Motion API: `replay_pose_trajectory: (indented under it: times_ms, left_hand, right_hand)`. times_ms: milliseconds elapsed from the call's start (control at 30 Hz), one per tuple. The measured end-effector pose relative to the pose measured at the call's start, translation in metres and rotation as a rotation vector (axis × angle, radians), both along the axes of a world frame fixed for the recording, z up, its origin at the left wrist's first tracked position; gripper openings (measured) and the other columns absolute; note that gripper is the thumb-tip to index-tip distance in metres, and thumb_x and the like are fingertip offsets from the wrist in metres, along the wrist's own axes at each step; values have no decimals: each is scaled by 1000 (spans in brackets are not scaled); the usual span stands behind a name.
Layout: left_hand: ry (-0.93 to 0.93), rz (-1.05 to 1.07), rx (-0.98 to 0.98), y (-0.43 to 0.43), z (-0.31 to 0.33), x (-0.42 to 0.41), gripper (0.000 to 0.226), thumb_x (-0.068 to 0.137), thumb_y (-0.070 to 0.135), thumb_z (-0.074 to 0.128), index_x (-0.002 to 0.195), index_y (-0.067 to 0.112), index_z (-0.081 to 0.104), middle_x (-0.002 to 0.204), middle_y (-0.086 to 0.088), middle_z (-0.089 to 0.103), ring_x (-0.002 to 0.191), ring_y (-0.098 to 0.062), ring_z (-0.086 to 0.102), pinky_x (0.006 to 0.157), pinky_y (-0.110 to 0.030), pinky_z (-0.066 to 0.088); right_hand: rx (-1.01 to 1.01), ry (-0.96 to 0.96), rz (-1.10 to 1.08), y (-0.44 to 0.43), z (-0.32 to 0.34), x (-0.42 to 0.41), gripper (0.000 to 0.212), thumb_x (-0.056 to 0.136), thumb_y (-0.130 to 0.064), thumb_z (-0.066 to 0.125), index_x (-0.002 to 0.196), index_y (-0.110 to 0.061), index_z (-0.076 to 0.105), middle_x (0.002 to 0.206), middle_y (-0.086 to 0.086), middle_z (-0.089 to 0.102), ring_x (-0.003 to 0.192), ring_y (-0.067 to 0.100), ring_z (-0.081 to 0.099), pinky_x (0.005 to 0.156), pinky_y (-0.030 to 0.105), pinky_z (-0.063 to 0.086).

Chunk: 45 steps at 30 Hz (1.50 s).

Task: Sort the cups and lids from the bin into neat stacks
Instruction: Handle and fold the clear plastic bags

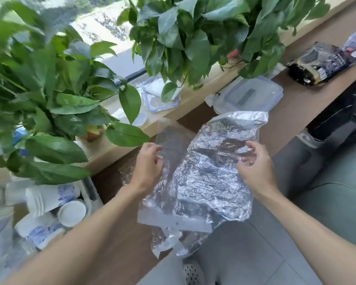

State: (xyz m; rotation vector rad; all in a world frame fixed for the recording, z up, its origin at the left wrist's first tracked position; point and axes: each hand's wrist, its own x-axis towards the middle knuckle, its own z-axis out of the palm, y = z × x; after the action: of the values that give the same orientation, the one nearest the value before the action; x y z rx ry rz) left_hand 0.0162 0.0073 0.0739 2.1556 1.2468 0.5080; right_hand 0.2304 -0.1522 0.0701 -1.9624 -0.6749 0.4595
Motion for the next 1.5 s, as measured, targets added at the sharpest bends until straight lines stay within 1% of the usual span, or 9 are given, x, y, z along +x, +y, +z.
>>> replay_pose_trajectory:
  times_ms: [167, 300, 600, 733, 867, 967, 1033, 1200, 1500]
  left_hand:
    - [-25, -2, 167, -23, 74, -55, 48, 86, 3, 67, 133, 1, 57, 128, -10, 60, 103, -16, 59, 102, -22, 41]
    - [3, 48, 262, -37, 127, -124, 47, 77, 2, 80, 120, -1, 62, 115, -13, 62, 99, -24, 63, 89, -8, 35]
    - [115, 338, 484, -73, 235, -323, 37, 80, -10, 67, 116, -4, 61, 106, -16, 59, 92, -29, 60, 79, -15, 33]
    - [187, 521, 507, -104, 263, -404, 37, 79, -8, 68, 115, -2, 61, 104, -17, 61, 94, -36, 61, 83, -35, 44]
    - [266, 720, 484, -149, 276, -463, 35, 85, 3, 68, 119, 1, 60, 108, -13, 60, 97, -34, 62, 88, -43, 49]
    - [295, 893, 437, -190, 279, -495, 37, 89, 11, 67, 124, 4, 57, 117, -11, 57, 102, -34, 61, 93, -46, 48]
    - [320, 1005, 421, -221, 279, -511, 37, 91, 15, 65, 125, 5, 56, 120, -9, 55, 101, -34, 61, 92, -46, 48]
    - [352, 1272, 350, -309, 270, -539, 36, 94, 19, 62, 128, 9, 54, 123, -4, 54, 98, -28, 62, 89, -40, 47]
    - [379, 1825, 123, -501, 228, -571, 40, 92, 17, 61, 130, 10, 51, 120, -2, 49, 92, -33, 62, 87, -44, 48]
  right_hand:
    - [18, -244, 262, 7, 66, -46, 57, 81, 6, 64, 132, -9, 45, 112, -2, 43, 78, 5, 45, 75, 9, 44]
    - [60, -346, 438, 20, 118, -104, 56, 77, 2, 71, 127, -9, 49, 96, 2, 55, 68, 15, 52, 72, 17, 48]
    - [237, -374, 833, 59, 220, -293, 59, 78, 0, 68, 132, -9, 46, 71, -9, 57, 59, 1, 54, 62, 7, 41]
    - [309, -380, 1027, 72, 249, -379, 51, 79, -1, 69, 122, -14, 45, 69, -7, 56, 57, 0, 52, 56, 6, 40]
    - [391, -349, 1281, 80, 263, -452, 47, 80, -3, 69, 116, -19, 45, 74, -9, 59, 64, -3, 57, 56, 8, 41]
    - [446, -350, 1449, 77, 268, -502, 40, 81, -7, 69, 108, -25, 45, 80, -6, 63, 65, 4, 59, 59, 18, 46]
    - [490, -340, 1571, 69, 270, -533, 36, 80, -6, 68, 106, -21, 48, 82, -3, 63, 65, 15, 61, 59, 13, 42]
    - [510, -314, 1905, 30, 263, -608, 44, 81, -3, 64, 121, -13, 49, 86, -7, 60, 72, -3, 54, 66, 3, 35]
    - [501, -195, 2550, -116, 229, -752, 51, 87, -12, 62, 129, -31, 38, 88, -6, 60, 75, 7, 56, 70, 17, 43]
